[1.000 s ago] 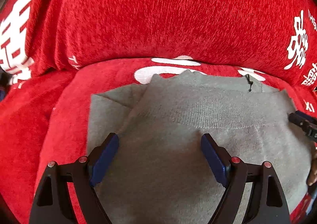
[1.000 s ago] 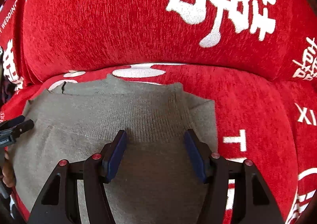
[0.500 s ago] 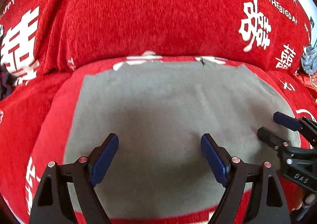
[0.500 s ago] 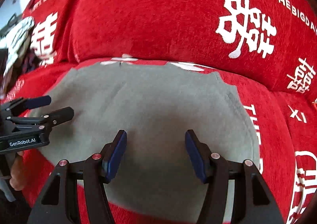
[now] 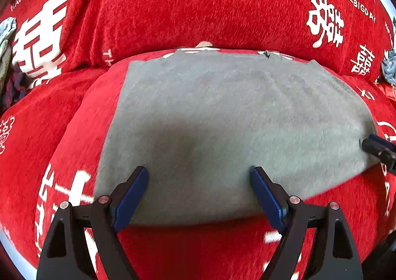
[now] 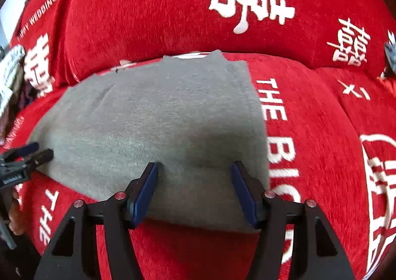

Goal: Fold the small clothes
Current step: 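Grasp the edge of the folded sweater with the left gripper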

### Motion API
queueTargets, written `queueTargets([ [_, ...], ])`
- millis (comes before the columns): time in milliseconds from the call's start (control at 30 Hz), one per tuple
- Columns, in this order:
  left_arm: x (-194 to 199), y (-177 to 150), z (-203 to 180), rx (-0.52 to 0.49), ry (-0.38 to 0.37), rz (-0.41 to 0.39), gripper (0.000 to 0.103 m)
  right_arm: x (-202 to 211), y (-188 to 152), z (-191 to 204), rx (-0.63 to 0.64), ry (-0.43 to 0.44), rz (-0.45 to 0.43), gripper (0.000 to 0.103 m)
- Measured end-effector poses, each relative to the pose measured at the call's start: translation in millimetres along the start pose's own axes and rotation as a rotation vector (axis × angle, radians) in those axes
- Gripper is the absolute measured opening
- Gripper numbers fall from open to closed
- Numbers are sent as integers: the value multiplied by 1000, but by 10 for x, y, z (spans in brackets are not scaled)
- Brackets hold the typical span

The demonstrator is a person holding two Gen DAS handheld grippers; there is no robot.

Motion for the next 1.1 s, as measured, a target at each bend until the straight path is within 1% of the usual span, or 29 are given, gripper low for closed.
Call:
queueTargets([
  [67,103,-58,79,27,-4,-9,86,90,-21,-1,-14,-12,-11,65],
  [133,244,-129,219,83,-21,-40,86,197,-45,12,-33,-6,-31,66],
  [233,355,-282,569,218,-42,-56,86,299,-100,62,-54,21,-50,66],
  [300,269,-408,835,336,-89,-18,86,314,-136,119,-56,37,-50,66],
  [333,225,-452,908,379,-114,-3,86,309,-157,162,-52,46,-48,66],
  [367,203,-487,977,423,-151,-13,86,296,-178,201,-47,52,-46,66],
  [400,232,-476,994,436,-164,-39,86,285,-200,241,-40,56,-42,66],
  [433,225,-450,973,437,-188,-37,86,264,-229,302,-29,63,-35,66],
  [533,118,-328,845,427,-311,-27,86,224,-290,430,-2,72,-18,66],
  [600,35,-235,794,428,-333,-25,86,217,-325,508,19,74,-12,66],
  [700,-56,-139,808,483,-408,-36,86,223,-351,587,49,75,-6,66],
  [767,-94,-121,843,538,-487,-51,86,234,-342,625,63,76,-4,66],
  [800,-109,-126,859,562,-506,-57,85,239,-329,646,69,76,-5,66],
  [833,-112,-125,878,571,-507,-66,84,237,-311,668,71,79,-2,66],
  [867,-124,-126,881,574,-498,-67,71,229,-293,689,71,82,1,66],
  [900,-140,-132,886,571,-481,-63,48,212,-255,725,75,86,5,66],
  [967,-221,-158,885,568,-477,-30,29,175,-165,819,90,86,9,66],
  [1067,-238,-179,930,573,-491,-50,27,109,12,1037,114,112,23,66],
  [1100,-233,-164,916,559,-478,-57,24,82,68,1116,121,124,31,66],
])
Point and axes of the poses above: each gripper's, at about its wrist camera, not at the fingertips, and x roughly against the way its jaws point, z to its left, y to its top, the point moved 3 cm from there along -x, roughly the way its jaws point, and after that the axes turned 9 degrees about -x, right-handed, at the moved point
